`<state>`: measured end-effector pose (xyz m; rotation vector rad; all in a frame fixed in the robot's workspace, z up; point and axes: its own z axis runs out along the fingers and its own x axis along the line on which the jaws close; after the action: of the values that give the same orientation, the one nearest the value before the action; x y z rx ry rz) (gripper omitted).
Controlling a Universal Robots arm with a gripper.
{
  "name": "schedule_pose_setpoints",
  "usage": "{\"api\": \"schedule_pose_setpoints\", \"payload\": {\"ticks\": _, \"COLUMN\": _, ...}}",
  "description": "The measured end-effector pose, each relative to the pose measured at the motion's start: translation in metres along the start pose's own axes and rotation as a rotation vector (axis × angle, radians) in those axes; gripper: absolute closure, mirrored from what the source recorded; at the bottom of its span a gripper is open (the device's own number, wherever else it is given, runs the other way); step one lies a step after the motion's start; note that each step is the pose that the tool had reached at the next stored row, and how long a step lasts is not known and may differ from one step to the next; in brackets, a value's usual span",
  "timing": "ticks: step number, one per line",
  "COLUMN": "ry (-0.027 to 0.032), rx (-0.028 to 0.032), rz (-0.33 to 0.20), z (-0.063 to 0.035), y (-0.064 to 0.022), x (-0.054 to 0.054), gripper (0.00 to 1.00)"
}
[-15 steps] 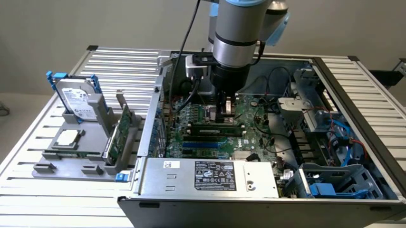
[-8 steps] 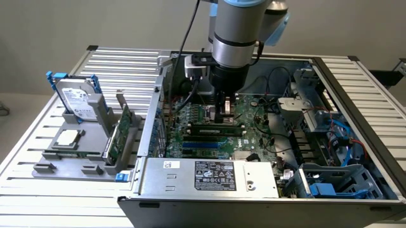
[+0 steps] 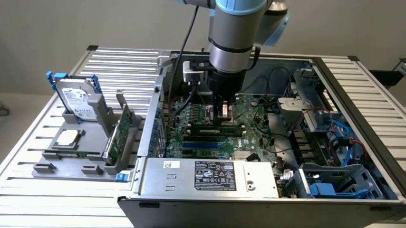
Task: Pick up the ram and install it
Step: 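Press down the ram until it locks into place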
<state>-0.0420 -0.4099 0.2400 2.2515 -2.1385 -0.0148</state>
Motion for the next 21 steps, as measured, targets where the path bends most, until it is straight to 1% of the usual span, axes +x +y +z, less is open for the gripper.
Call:
{"api": "schedule_pose_setpoints", "payload": {"ticks": 3, "ry": -0.0001, "rx": 0.0000, "rz": 0.000, "z": 0.0042, "y": 0.0018, "x": -0.001, "gripper": 0.89}}
{"api": "schedule_pose_setpoints", "payload": {"ticks": 11, "ry": -0.0003, "rx": -0.0001, "rz": 0.000, "z": 0.0061, "y": 0.0023, "x": -0.001, "gripper": 0.89}}
{"api": "schedule_pose_setpoints", "payload": {"ticks": 21, "ry": 0.0004, "rx": -0.0030, "rz": 0.001, "z": 0.0119, "y": 0.0021, "x": -0.002, "gripper": 0.89}}
